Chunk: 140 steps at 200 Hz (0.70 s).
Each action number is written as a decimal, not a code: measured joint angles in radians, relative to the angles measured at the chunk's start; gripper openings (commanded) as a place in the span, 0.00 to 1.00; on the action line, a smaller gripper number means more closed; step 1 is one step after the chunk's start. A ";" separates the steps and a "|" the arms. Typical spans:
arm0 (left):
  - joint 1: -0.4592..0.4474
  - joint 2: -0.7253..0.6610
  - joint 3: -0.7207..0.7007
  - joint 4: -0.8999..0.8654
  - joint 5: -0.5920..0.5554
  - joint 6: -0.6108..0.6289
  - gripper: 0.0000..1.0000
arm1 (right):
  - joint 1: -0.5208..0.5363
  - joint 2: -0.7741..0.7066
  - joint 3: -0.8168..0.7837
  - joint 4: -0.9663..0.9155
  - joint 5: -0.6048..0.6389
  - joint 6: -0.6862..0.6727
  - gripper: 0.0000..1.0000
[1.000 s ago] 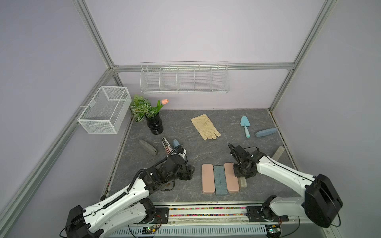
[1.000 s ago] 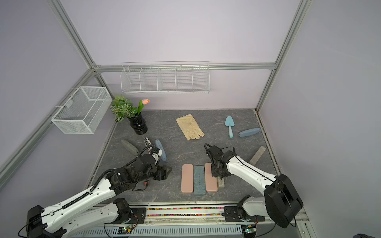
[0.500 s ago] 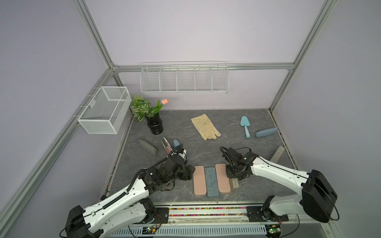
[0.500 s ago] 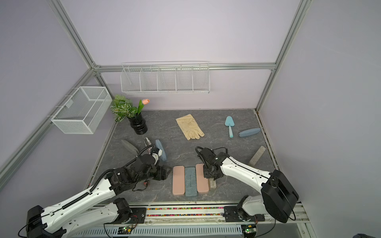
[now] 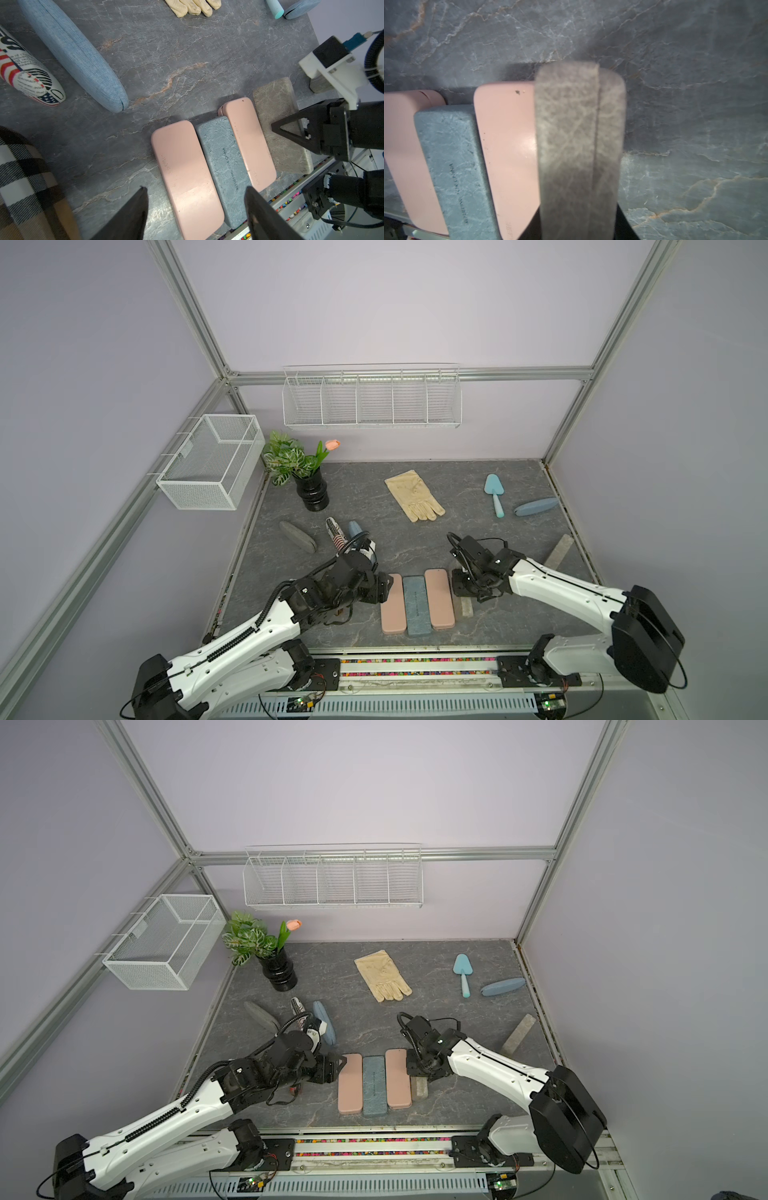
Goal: Close the glasses case
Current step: Place the glasses case at the center of the board.
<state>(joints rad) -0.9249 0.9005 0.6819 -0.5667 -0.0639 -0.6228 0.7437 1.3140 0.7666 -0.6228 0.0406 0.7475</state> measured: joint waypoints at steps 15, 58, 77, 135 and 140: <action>0.000 0.003 0.000 0.000 0.000 0.000 0.74 | -0.035 -0.021 -0.031 0.028 -0.048 -0.007 0.34; 0.000 0.006 0.000 0.000 0.000 0.000 0.74 | -0.085 -0.042 -0.060 0.047 -0.126 -0.028 0.52; 0.000 0.006 0.000 0.000 0.000 0.000 0.74 | -0.091 -0.060 -0.060 0.039 -0.128 -0.030 0.60; 0.000 0.006 0.000 0.000 0.001 0.000 0.74 | -0.095 -0.136 -0.055 -0.072 -0.063 -0.009 0.63; 0.000 0.006 0.000 0.000 0.001 0.000 0.74 | -0.095 -0.140 -0.053 -0.082 -0.055 -0.006 0.63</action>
<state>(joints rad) -0.9249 0.9070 0.6819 -0.5667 -0.0628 -0.6228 0.6491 1.1740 0.7136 -0.7052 -0.0147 0.7414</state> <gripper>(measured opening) 0.739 0.629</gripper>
